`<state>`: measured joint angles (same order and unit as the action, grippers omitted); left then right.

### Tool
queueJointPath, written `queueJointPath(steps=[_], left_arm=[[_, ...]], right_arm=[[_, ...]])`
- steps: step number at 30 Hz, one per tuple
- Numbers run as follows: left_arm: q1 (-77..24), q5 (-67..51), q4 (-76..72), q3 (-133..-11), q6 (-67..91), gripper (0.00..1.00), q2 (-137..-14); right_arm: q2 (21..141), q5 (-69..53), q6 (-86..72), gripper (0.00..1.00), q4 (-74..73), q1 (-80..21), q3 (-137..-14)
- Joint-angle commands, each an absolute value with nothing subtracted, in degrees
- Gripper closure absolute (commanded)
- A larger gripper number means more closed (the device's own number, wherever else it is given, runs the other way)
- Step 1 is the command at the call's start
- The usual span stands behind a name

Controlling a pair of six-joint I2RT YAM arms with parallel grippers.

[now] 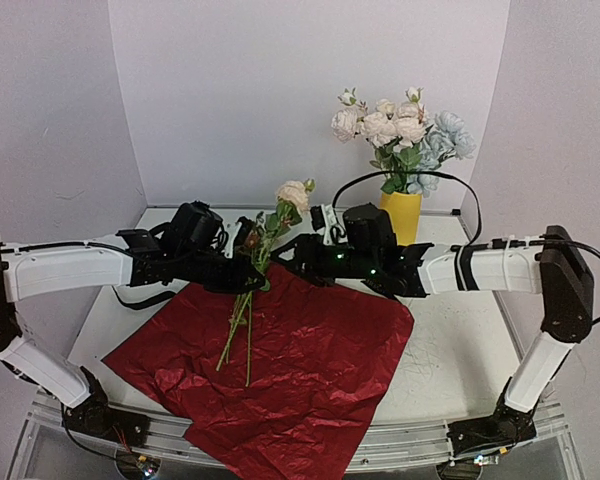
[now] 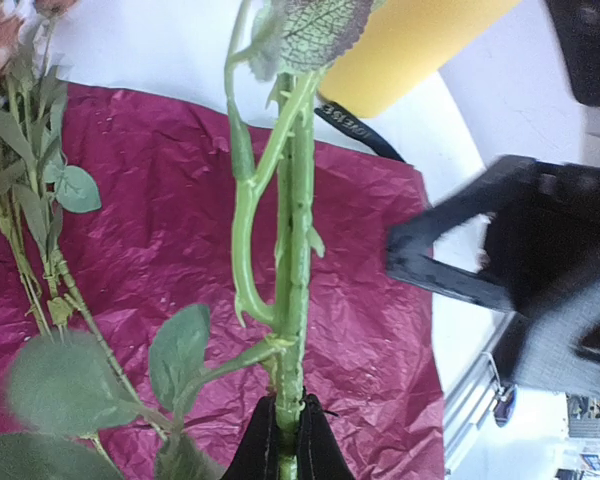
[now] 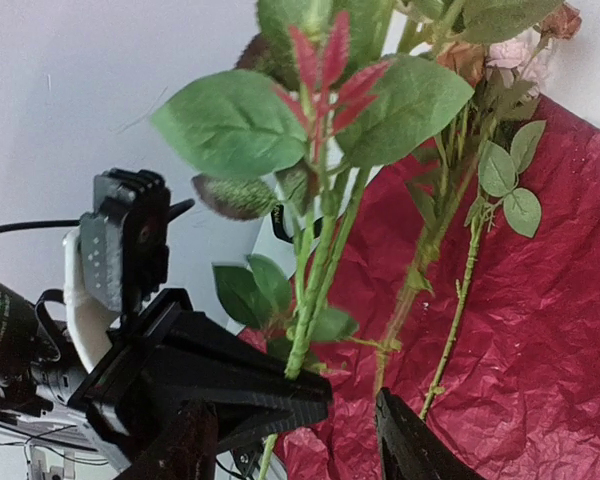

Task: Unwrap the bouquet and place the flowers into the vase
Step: Pick up the fake flower from the wrapping paper.

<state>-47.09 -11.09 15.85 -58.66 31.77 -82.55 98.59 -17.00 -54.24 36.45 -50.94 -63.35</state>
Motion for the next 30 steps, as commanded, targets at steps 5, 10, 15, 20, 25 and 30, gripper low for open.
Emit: queueJointPath(steps=[5,10,15,20,25,30], left_arm=[[-47.22,-18.10,7.85,-56.80,32.32,0.96,-79.65],[-47.24,-19.89,6.29,-56.02,32.34,0.96,-79.55],[-47.20,-20.97,5.57,-55.60,32.13,0.95,-79.72],[-47.20,-20.31,5.09,-55.13,31.75,0.71,-78.68],[-47.19,-15.54,4.66,-53.45,31.78,0.43,-73.75],[-47.11,-14.28,3.70,-52.80,31.35,0.30,-69.52]], right_arm=[[103.02,-16.22,-57.41,0.51,40.68,-51.41,-68.17],[104.68,-18.09,-57.64,0.58,40.78,-51.46,-69.50],[105.06,-18.46,-58.08,0.75,41.23,-51.57,-69.31],[102.72,-16.28,-56.12,1.00,40.80,-51.55,-68.45],[97.92,-10.80,-48.34,1.00,34.68,-51.51,-68.24],[91.02,-3.68,-35.06,1.00,27.45,-51.46,-68.57]])
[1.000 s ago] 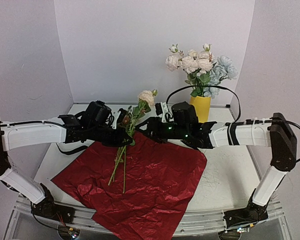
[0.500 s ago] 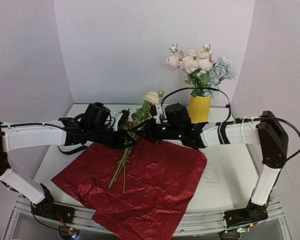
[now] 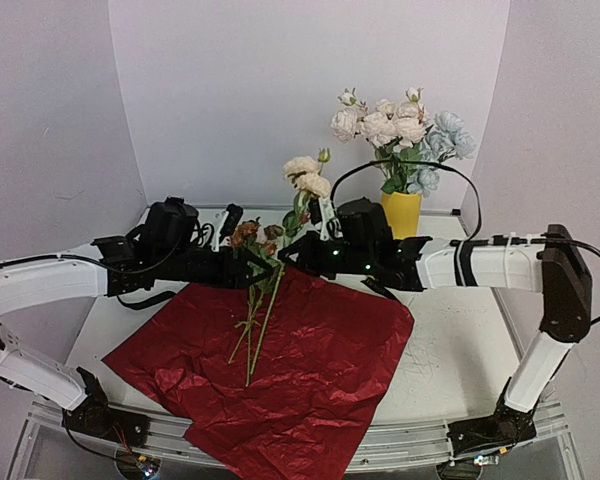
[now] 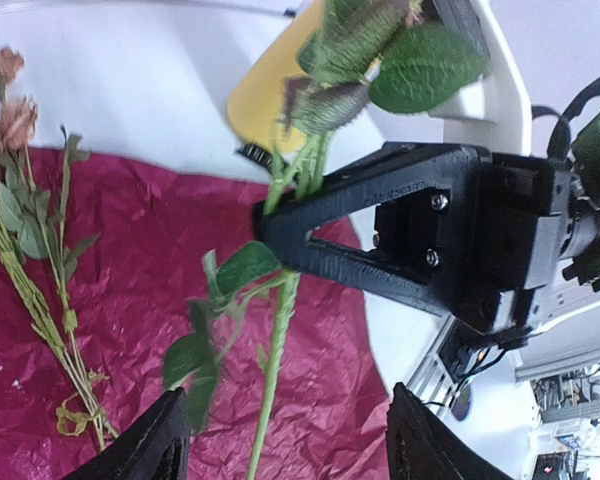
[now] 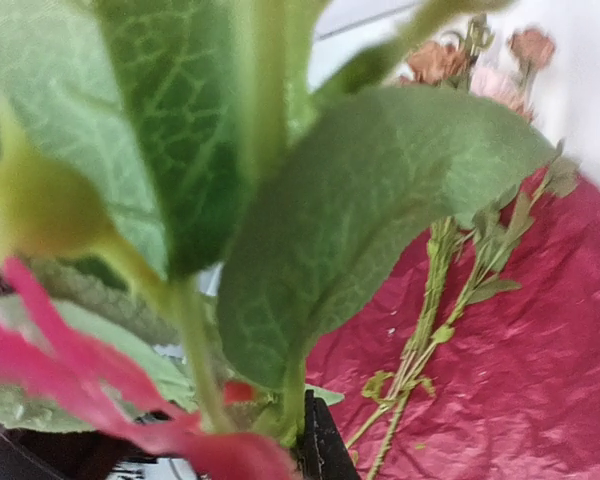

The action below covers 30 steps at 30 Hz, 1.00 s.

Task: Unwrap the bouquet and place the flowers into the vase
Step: Pick up the fake flower from the wrapping paper, then insert the fake flower into the vase.

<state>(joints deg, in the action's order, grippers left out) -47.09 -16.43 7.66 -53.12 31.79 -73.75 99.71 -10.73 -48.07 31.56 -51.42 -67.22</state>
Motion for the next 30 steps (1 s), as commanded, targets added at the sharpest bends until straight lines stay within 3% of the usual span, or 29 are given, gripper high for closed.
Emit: queueJointPath(steps=[1,11,16,30], left_arm=[[-47.08,-13.82,3.38,-52.50,31.31,0.29,-68.74],[-47.03,-10.74,0.27,-49.35,31.37,0.20,-63.96],[-47.02,-10.02,0.23,-48.68,31.46,0.11,-63.42],[-47.03,-9.31,0.25,-49.40,31.81,0.10,-66.19]], right_arm=[[89.35,-1.82,-32.05,1.00,26.10,-51.50,-68.67],[78.51,18.07,-7.24,1.00,17.71,-51.42,-74.48],[77.07,26.98,3.75,1.00,16.61,-50.56,-81.21],[79.04,28.83,7.87,1.00,14.59,-40.28,-96.12]])
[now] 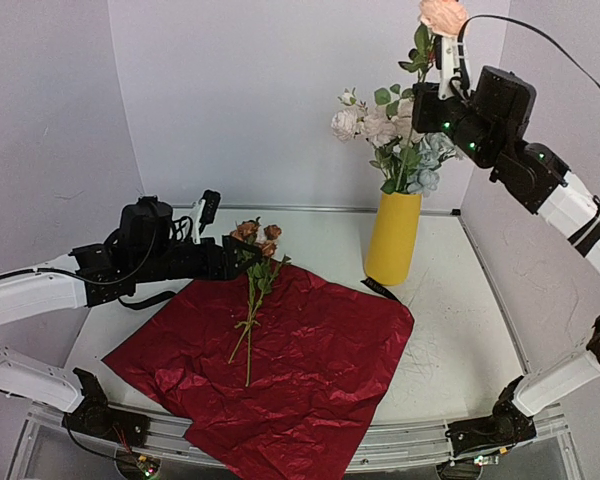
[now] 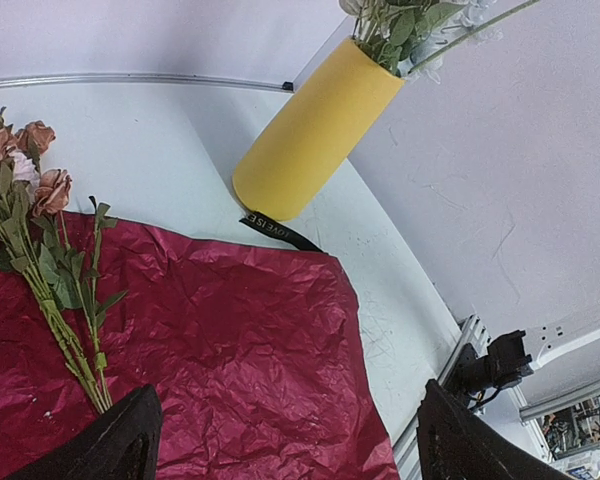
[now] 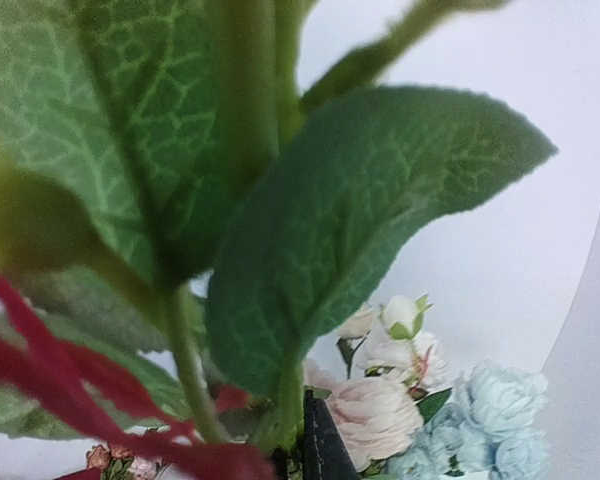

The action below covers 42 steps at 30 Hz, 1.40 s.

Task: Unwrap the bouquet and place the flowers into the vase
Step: Insert the fake flower into the vase.

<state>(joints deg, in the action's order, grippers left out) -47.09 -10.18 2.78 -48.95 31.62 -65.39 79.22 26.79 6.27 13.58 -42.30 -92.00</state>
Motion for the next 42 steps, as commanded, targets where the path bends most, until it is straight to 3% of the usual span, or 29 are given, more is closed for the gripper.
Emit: queueJointPath(steps=[1,14,42], left_arm=[[-47.02,-9.30,0.26,-49.51,31.85,0.11,-66.46],[-47.02,-9.15,0.26,-49.14,32.15,0.11,-67.06],[-47.02,-9.12,0.24,-49.71,31.36,0.12,-69.30]], right_arm=[[79.25,28.69,7.87,1.00,14.55,-39.72,-96.78],[82.25,28.03,4.63,1.00,14.76,-36.44,-96.51],[78.85,14.23,-0.45,1.00,27.32,-29.90,-76.61]])
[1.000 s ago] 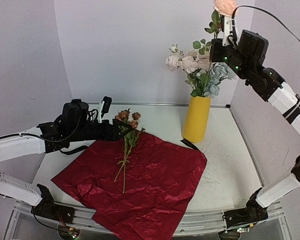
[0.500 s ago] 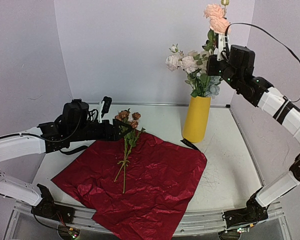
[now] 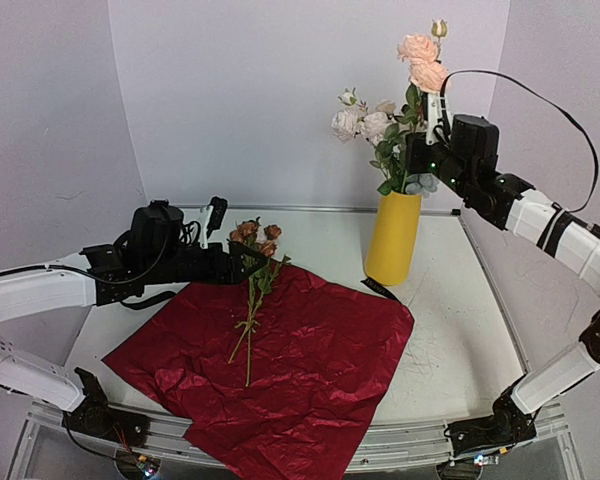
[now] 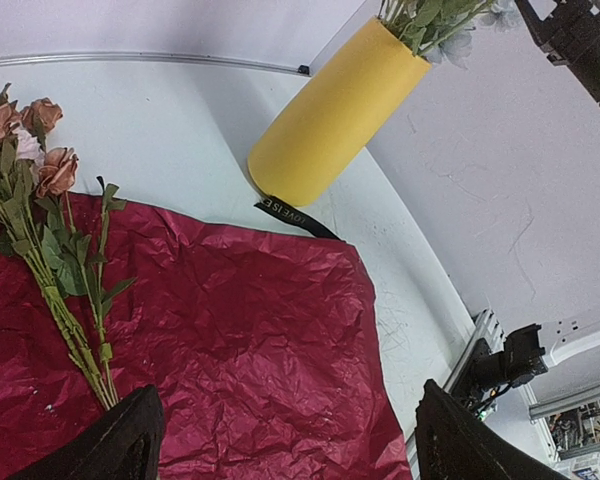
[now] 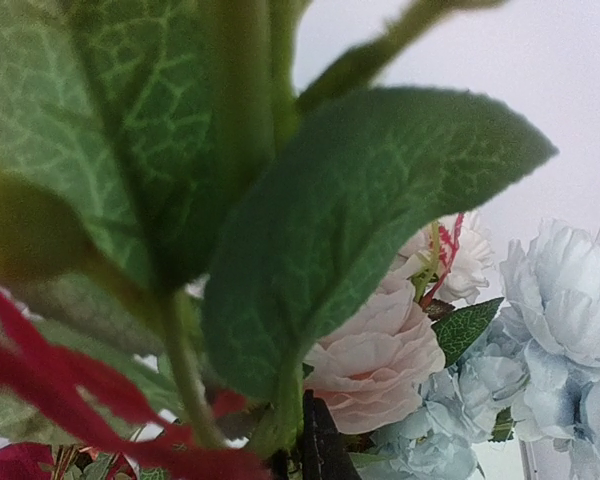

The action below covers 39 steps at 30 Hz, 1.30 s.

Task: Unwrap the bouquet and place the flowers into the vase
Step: Insert the fake flower into the vase.

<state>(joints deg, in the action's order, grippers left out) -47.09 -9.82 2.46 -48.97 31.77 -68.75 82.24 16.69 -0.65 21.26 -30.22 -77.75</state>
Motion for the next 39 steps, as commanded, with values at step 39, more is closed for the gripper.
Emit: queueJointPath(steps=[39], left_arm=[[-47.02,-8.96,0.26,-49.46,32.07,0.12,-69.76]], right_arm=[[79.31,11.47,-4.60,0.64,26.64,-29.13,-62.55]])
